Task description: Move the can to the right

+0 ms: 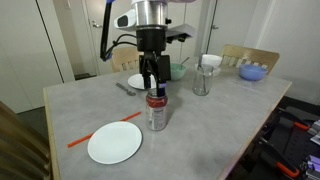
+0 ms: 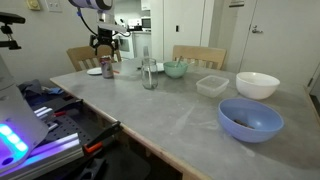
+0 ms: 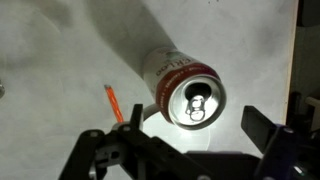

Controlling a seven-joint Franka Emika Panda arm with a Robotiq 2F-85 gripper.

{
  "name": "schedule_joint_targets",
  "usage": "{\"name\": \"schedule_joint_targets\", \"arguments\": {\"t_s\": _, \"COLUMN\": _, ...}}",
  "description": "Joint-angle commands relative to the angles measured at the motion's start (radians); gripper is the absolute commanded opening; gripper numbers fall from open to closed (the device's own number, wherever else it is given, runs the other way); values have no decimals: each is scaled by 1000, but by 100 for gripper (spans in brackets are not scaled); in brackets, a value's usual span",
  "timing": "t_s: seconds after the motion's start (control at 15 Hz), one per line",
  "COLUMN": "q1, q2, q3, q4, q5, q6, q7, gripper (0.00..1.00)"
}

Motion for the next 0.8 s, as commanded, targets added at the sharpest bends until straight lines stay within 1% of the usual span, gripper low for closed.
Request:
{"name": "schedule_joint_targets", "arguments": {"t_s": 0.0, "q1": -11, "q2": 60, "q3": 3, "q4": 81, "q5": -38, "q6": -56, "q7": -29, "gripper": 100}}
{"name": "schedule_joint_targets", "arguments": {"t_s": 0.2, "q1": -14, "q2": 74, "q3": 5, "q4": 104, "q5": -47, "q6": -84, "q7": -24, "gripper": 100}}
{"name": "schedule_joint_targets", "arguments": {"t_s": 0.73, "q1": -22, "q2": 33, "q3": 11, "q4": 47, "q5": -24, "q6": -72, "q7": -11, "gripper": 100}}
